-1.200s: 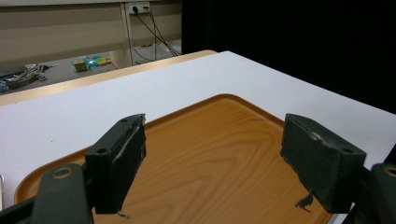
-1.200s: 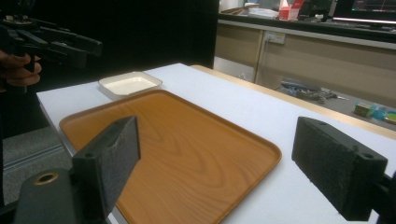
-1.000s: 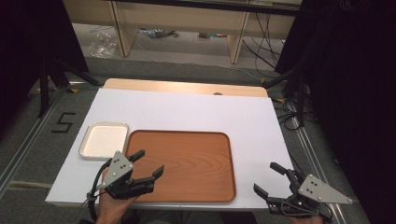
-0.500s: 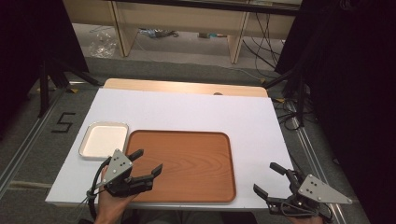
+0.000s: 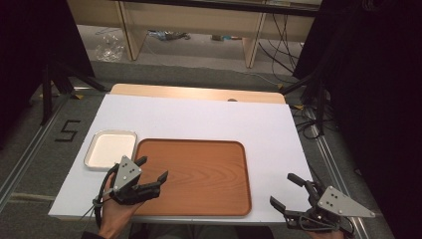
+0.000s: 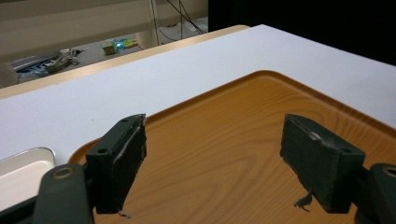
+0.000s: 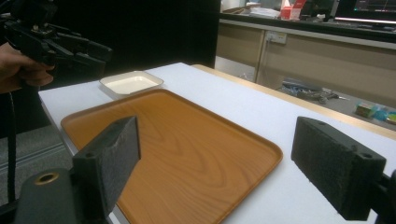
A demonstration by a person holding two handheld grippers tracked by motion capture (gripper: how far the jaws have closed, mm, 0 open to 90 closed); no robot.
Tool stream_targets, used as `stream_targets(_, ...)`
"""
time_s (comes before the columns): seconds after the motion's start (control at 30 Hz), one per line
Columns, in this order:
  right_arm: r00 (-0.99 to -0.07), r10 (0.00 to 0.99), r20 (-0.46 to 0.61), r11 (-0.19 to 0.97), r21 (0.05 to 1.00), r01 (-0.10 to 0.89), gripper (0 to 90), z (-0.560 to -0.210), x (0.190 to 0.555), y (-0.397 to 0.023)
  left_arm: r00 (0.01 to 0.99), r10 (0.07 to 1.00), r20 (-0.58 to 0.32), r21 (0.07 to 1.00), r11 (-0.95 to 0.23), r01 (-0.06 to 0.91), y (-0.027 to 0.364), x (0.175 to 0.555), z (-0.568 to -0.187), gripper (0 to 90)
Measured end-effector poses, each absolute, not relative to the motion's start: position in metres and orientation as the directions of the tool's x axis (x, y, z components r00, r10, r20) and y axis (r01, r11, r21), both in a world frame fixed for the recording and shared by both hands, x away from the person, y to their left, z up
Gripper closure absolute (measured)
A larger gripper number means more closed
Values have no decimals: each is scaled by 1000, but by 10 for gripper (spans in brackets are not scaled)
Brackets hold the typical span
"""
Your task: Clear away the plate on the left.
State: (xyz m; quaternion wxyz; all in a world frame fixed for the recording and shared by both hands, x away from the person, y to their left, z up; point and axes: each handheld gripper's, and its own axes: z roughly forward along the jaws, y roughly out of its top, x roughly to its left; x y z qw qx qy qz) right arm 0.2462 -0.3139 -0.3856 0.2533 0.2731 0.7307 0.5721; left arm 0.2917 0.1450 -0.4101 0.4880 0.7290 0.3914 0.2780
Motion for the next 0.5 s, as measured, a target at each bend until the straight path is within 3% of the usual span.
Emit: stream_targets(0.5, -723, 689, -55, 199, 973, 115, 168, -386, 245, -314, 505, 863, -1, 915, -203, 349, 152, 299, -413, 227)
